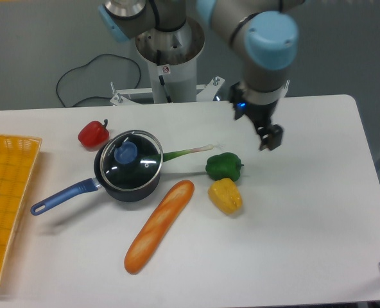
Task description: Close the pot lid
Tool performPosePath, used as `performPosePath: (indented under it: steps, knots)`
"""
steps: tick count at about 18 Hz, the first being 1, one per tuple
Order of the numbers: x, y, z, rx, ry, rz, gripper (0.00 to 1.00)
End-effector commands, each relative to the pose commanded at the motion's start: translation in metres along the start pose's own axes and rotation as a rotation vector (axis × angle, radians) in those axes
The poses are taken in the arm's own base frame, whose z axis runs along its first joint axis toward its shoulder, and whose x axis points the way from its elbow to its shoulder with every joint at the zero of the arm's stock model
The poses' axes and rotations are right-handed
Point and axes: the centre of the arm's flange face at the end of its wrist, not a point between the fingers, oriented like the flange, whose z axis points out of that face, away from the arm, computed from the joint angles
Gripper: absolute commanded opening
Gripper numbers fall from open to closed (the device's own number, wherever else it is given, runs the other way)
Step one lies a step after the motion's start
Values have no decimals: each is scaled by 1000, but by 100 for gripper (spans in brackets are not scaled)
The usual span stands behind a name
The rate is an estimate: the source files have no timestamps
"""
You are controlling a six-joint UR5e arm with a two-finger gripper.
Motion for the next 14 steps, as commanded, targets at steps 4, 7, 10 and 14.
performPosePath:
  steps: [4, 7, 10, 14]
  knots:
    - [-1, 35, -1, 3, -3, 78, 100]
    - [0, 41, -2, 5, -5, 98, 100]
    - [7, 37, -9, 4, -5, 107, 100]
    - [10, 26, -13, 9, -5, 126, 100]
